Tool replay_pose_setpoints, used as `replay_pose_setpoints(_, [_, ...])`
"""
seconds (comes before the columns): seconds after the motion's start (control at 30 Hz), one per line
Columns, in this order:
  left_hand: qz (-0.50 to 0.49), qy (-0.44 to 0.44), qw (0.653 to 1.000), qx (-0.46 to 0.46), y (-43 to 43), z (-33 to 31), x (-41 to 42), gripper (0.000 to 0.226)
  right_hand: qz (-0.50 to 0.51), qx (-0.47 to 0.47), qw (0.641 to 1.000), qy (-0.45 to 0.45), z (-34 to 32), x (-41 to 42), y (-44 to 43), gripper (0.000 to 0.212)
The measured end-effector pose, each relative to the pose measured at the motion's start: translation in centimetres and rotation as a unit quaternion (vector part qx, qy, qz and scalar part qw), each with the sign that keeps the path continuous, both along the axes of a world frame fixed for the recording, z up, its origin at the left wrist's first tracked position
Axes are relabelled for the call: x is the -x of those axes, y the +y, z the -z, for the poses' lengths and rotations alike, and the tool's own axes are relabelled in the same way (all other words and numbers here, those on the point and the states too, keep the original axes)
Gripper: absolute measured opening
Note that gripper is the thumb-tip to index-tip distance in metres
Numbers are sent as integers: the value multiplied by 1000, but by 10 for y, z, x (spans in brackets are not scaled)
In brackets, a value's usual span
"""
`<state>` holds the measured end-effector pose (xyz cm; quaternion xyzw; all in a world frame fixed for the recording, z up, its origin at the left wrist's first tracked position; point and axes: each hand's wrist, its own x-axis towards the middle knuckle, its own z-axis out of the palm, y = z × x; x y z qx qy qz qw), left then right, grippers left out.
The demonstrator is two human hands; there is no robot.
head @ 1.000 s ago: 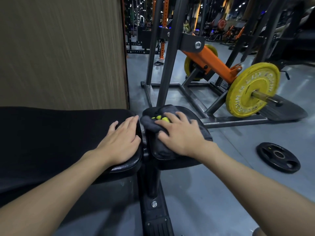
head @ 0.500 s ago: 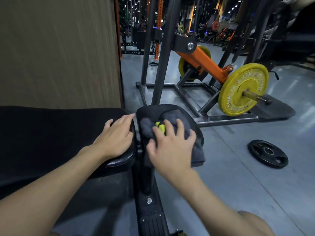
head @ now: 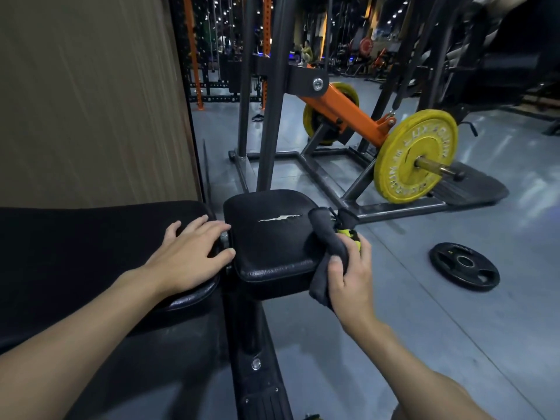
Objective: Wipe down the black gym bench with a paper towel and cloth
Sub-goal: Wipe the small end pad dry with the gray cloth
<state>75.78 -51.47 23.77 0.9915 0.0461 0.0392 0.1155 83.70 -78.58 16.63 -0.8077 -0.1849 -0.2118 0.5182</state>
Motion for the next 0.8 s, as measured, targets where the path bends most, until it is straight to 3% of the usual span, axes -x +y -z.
replay_pose_setpoints(0.13, [5, 5, 1000, -10, 1, 1, 0, 62, -33, 36, 998, 49, -25, -23, 1, 56])
replay_pose_setpoints(0.43, [11, 6, 1000, -5, 1, 2, -1, 85, -115, 349, 923, 114, -85, -126, 46, 43])
replay_pose_setpoints(0.8, [-6, -20, 999, 26, 1, 3, -3, 64, -166, 522, 831, 94, -112, -166, 148, 48])
